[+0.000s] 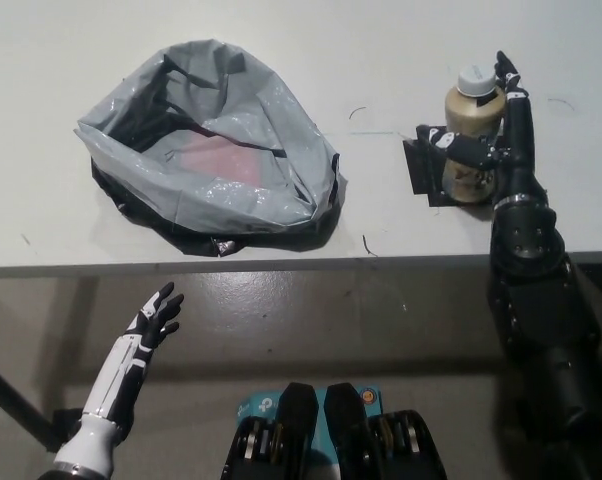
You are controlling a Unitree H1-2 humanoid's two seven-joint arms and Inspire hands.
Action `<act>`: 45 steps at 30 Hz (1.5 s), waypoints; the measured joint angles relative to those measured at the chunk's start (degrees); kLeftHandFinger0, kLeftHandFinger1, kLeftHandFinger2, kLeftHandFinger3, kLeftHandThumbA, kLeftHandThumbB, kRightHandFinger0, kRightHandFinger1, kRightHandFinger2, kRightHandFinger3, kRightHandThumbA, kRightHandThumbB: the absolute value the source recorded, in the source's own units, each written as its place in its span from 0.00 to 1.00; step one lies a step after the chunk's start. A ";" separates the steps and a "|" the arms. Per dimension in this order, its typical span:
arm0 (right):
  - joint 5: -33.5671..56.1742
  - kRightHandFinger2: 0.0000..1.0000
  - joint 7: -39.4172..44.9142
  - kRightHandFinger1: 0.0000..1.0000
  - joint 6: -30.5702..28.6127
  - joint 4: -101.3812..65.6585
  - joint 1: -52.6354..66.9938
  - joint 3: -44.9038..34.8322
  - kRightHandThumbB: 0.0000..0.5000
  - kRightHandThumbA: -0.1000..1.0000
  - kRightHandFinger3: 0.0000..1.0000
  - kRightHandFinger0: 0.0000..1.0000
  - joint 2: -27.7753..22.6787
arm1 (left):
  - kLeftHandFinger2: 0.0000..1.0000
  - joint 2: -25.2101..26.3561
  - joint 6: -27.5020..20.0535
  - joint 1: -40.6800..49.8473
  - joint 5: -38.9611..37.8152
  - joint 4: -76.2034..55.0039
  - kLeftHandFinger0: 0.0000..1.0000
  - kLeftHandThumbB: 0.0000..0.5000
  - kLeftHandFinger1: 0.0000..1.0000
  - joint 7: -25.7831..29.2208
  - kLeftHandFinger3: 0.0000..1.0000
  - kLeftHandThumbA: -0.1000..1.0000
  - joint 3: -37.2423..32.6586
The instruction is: Use the right hand to pick up a bottle of protein shake and place it into a plastic bag on the left side
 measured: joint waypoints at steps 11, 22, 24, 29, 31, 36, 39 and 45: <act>9.00 0.59 -3.23 0.14 -2.55 7.22 -6.84 -9.82 0.30 0.00 0.60 0.00 1.64 | 1.00 0.37 -0.04 -1.03 -0.02 0.01 1.00 0.34 1.00 0.00 1.00 1.00 0.02; 13.05 0.69 -3.18 0.24 -3.54 7.11 -6.80 -10.76 0.23 0.00 0.77 0.00 1.78 | 1.00 0.62 -0.04 -1.56 -0.06 0.01 1.00 0.32 1.00 -0.01 1.00 1.00 0.03; 13.49 0.70 -3.14 0.25 -3.58 6.02 -6.76 -10.71 0.22 0.00 0.79 0.00 1.91 | 1.00 0.64 -0.04 -1.56 -0.04 0.01 1.00 0.30 1.00 -0.01 1.00 1.00 0.04; 14.24 0.73 -3.10 0.29 -3.55 -1.31 -6.65 -10.06 0.23 0.00 0.79 0.00 3.38 | 1.00 0.64 -0.04 -1.54 -0.03 0.00 1.00 0.28 1.00 0.00 1.00 1.00 0.03; 14.32 0.75 -3.10 0.30 -3.55 -3.77 -6.80 -9.49 0.25 0.00 0.76 0.00 4.14 | 1.00 0.64 -0.04 -1.55 -0.01 -0.01 1.00 0.25 1.00 0.00 1.00 1.00 0.04; 15.39 0.65 -3.21 0.21 -2.54 -8.08 -7.48 -9.25 0.22 0.00 0.77 0.00 6.18 | 1.00 0.64 -0.04 -1.53 -0.03 -0.01 1.00 0.27 1.00 -0.01 1.00 1.00 0.03; 15.62 0.62 -4.14 0.15 -0.96 -8.95 -10.22 -8.86 0.18 0.00 0.69 0.00 7.63 | 1.00 0.64 -0.04 -1.46 0.03 -0.03 1.00 0.27 1.00 0.00 1.00 1.00 0.01; 14.53 0.42 -6.73 0.01 -1.16 -3.93 -17.63 -6.14 0.19 0.00 0.19 0.00 9.69 | 1.00 0.64 0.02 -1.43 0.19 -0.15 1.00 0.29 1.00 -0.01 1.00 1.00 -0.04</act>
